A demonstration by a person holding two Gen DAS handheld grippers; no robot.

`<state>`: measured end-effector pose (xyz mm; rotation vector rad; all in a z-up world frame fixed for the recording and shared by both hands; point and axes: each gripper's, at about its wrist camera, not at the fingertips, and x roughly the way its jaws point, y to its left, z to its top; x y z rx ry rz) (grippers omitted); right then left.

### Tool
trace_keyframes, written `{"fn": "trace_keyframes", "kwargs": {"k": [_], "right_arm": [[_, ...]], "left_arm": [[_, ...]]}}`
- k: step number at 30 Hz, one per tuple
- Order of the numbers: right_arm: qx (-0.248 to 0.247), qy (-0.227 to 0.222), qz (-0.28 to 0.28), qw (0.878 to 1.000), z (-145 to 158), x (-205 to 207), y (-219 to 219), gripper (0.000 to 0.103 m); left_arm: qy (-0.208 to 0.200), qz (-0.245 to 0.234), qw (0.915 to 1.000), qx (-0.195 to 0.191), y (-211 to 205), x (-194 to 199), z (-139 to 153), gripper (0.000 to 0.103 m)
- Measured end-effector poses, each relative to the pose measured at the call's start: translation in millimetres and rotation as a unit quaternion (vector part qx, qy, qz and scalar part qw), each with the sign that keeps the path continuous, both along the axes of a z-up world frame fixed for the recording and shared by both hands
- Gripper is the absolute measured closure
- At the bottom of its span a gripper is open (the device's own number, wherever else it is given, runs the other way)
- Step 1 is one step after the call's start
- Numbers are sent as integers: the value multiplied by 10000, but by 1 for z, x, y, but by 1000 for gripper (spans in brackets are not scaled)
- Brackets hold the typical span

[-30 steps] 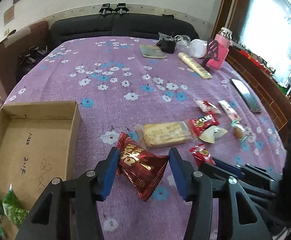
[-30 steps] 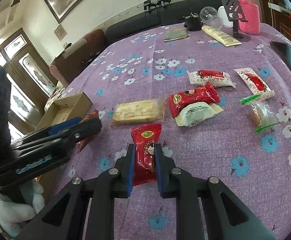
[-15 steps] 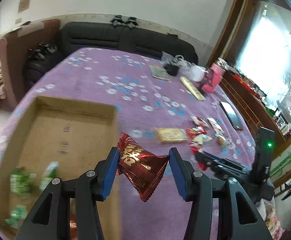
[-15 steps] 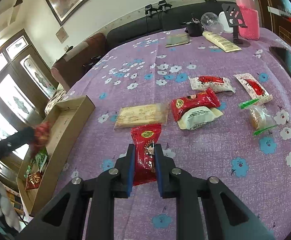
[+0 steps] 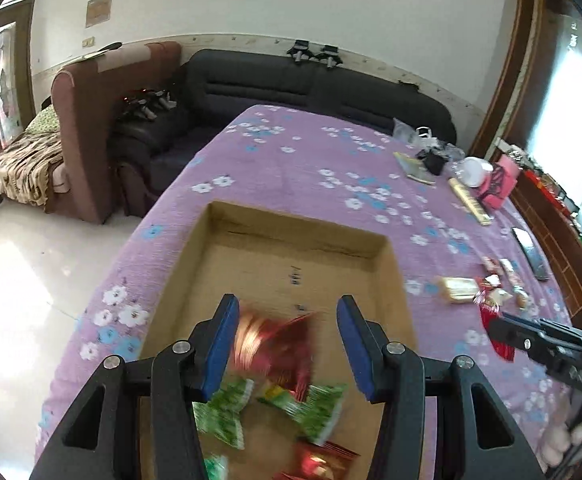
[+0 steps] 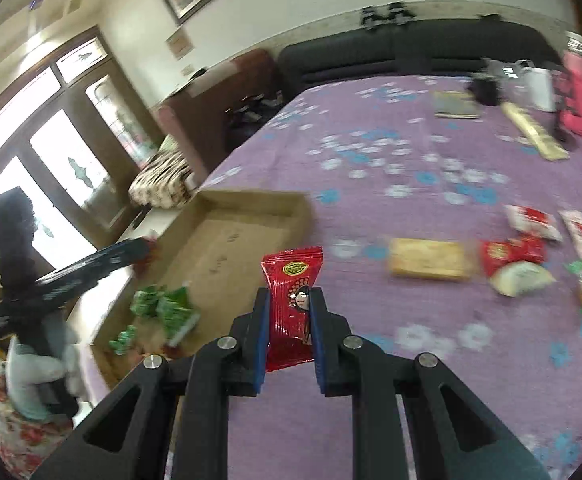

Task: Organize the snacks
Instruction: 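Carry both held red packets into the cardboard box and open both tools, then move the right tool to the white wafer packet while the left tool approaches the cream wafer bar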

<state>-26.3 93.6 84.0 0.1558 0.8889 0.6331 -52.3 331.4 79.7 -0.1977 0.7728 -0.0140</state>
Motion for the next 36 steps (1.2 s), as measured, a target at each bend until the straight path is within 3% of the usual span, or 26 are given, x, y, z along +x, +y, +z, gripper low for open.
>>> {"fn": "trace_keyframes", "kwargs": {"k": [9,15,18,22,26,31,36], "right_arm": [[-638,238,549,9962,-26,18,102,85],[-846,232,604,9943,-37,23,124,84],[-752,195,526,9956,-34,20,119,72],[-561,173,358,9976,-24,22,100,66],[-396,88,26,9992,-13,17,51,61],[-474,84,-633,9968,-15,20,-29,61],[-431,329,-1319,9898,-26,34,-101,61]], "left_arm": [[200,290,9984,-431,35,13,-24,49],[47,325,9972,-679,48,-3,-19,46],[-53,385,9958,-833,52,-13,-14,40],[-180,424,9927,-1115,52,-28,-7,39],[-379,315,9901,-1317,37,-49,5,36],[-689,-166,9863,-1492,-6,-74,23,29],[-701,-671,9810,-1683,-58,-84,20,29]]}}
